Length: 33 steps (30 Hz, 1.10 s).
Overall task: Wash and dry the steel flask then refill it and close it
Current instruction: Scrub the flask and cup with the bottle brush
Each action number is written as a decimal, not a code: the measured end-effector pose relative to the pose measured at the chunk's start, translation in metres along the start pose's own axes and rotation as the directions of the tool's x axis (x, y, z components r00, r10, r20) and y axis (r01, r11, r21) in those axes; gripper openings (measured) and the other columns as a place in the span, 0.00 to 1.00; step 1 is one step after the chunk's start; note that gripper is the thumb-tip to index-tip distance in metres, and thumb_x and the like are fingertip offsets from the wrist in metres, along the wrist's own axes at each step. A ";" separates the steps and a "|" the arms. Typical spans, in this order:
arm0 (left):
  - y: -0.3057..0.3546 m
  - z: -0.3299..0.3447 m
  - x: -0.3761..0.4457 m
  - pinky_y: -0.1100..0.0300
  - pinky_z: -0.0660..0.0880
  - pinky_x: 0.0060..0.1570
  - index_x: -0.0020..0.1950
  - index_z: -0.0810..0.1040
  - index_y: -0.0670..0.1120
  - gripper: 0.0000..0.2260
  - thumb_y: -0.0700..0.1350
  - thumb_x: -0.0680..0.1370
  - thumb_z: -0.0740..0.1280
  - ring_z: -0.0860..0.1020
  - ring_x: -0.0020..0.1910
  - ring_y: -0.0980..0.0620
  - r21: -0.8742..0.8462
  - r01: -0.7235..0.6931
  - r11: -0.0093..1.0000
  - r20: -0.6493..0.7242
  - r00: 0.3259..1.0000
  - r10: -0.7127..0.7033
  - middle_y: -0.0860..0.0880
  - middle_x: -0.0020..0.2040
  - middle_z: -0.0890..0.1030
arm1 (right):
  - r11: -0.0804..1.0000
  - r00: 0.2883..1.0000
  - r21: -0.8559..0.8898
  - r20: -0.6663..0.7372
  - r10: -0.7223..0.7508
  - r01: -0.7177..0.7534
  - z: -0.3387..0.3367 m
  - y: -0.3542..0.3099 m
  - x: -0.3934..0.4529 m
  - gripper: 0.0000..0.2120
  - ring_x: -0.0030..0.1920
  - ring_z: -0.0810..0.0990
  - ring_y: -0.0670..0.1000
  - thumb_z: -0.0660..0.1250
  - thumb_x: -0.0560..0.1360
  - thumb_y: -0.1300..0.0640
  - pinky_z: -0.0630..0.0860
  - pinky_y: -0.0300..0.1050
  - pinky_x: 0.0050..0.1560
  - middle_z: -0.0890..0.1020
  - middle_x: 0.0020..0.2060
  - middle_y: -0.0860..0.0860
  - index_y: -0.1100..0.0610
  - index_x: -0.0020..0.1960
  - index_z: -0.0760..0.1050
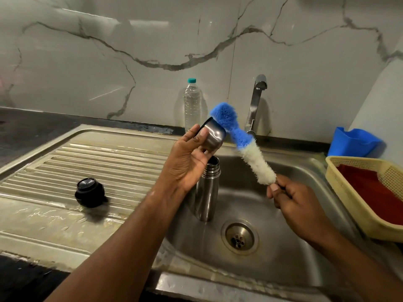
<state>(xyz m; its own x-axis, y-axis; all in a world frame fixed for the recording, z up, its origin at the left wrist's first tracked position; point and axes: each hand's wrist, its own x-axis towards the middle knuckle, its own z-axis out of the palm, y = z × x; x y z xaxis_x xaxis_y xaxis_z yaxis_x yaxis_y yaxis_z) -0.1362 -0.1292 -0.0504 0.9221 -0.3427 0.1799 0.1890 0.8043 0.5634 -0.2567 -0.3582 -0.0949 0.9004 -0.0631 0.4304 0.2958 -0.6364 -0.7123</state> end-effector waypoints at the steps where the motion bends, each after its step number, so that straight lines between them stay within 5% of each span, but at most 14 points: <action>1: 0.000 -0.001 0.001 0.40 0.74 0.71 0.75 0.71 0.35 0.40 0.37 0.66 0.83 0.79 0.70 0.39 -0.019 0.002 1.000 0.005 1.000 -0.001 0.34 0.74 0.75 | 0.999 0.999 -0.010 -0.003 -0.033 0.033 0.000 -0.002 -0.001 0.12 0.28 0.71 0.50 0.61 0.83 0.57 0.68 0.41 0.29 0.75 0.29 0.51 0.52 0.41 0.75; 4: -0.001 -0.004 0.002 0.38 0.69 0.75 0.67 0.75 0.36 0.19 0.36 0.76 0.69 0.76 0.73 0.36 -0.039 0.028 0.999 0.000 1.000 -0.028 0.34 0.72 0.76 | 0.999 1.000 -0.046 0.018 -0.013 0.014 0.002 -0.001 0.000 0.13 0.26 0.70 0.45 0.61 0.83 0.58 0.66 0.39 0.27 0.74 0.27 0.47 0.52 0.40 0.73; 12: 0.001 0.005 -0.004 0.42 0.74 0.68 0.68 0.74 0.38 0.22 0.38 0.74 0.67 0.79 0.65 0.36 0.018 0.030 0.999 -0.051 0.998 -0.029 0.35 0.65 0.79 | 0.999 0.999 -0.034 0.023 -0.032 0.033 0.006 -0.004 -0.002 0.13 0.27 0.71 0.45 0.60 0.82 0.56 0.66 0.39 0.29 0.73 0.28 0.47 0.51 0.39 0.72; 16: -0.002 0.004 -0.002 0.41 0.71 0.73 0.65 0.77 0.40 0.18 0.42 0.76 0.71 0.77 0.70 0.37 0.046 0.008 0.999 -0.061 0.998 -0.005 0.38 0.65 0.79 | 0.996 0.996 -0.037 0.032 -0.080 0.081 0.006 -0.005 -0.001 0.12 0.28 0.71 0.46 0.60 0.81 0.54 0.67 0.39 0.29 0.73 0.28 0.47 0.51 0.40 0.72; 25: -0.002 0.013 -0.003 0.42 0.79 0.64 0.59 0.80 0.38 0.10 0.40 0.79 0.69 0.82 0.64 0.39 -0.001 0.025 1.000 -0.076 0.997 -0.025 0.37 0.60 0.83 | 1.000 0.999 0.002 0.038 -0.004 0.004 0.001 0.003 0.001 0.14 0.28 0.70 0.44 0.61 0.83 0.57 0.66 0.39 0.30 0.72 0.27 0.46 0.52 0.39 0.72; 33: 0.001 0.002 0.003 0.41 0.76 0.70 0.63 0.79 0.38 0.28 0.41 0.66 0.83 0.81 0.66 0.39 0.052 0.003 0.999 0.049 0.999 -0.005 0.37 0.64 0.82 | 1.000 1.000 -0.002 -0.018 0.020 -0.020 0.004 0.003 0.001 0.15 0.28 0.70 0.44 0.61 0.83 0.60 0.67 0.38 0.29 0.73 0.28 0.46 0.52 0.38 0.73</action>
<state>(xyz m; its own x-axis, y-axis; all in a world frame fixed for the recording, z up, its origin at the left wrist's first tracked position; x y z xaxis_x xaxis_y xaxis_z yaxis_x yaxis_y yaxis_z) -0.1338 -0.1304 -0.0472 0.9034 -0.3704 0.2161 0.1739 0.7770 0.6050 -0.2533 -0.3575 -0.0988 0.9004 -0.0895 0.4258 0.2770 -0.6367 -0.7197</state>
